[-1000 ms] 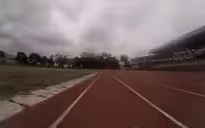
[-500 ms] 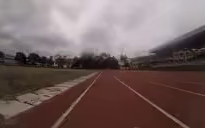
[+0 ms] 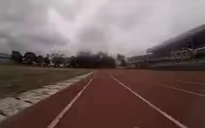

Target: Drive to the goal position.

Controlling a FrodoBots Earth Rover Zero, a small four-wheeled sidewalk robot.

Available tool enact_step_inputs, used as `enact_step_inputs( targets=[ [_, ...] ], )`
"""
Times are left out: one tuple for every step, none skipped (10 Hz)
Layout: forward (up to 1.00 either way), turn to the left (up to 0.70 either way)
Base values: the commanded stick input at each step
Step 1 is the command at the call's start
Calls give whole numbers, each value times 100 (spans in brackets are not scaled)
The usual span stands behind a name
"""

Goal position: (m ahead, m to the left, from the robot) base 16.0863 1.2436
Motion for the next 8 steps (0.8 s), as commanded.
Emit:
enact_step_inputs(
  targets=[
    [100, 0],
    [100, 0],
    [100, 0],
    [100, 0],
    [100, -4],
    [100, -16],
    [100, -28],
    [100, -40]
  ],
)
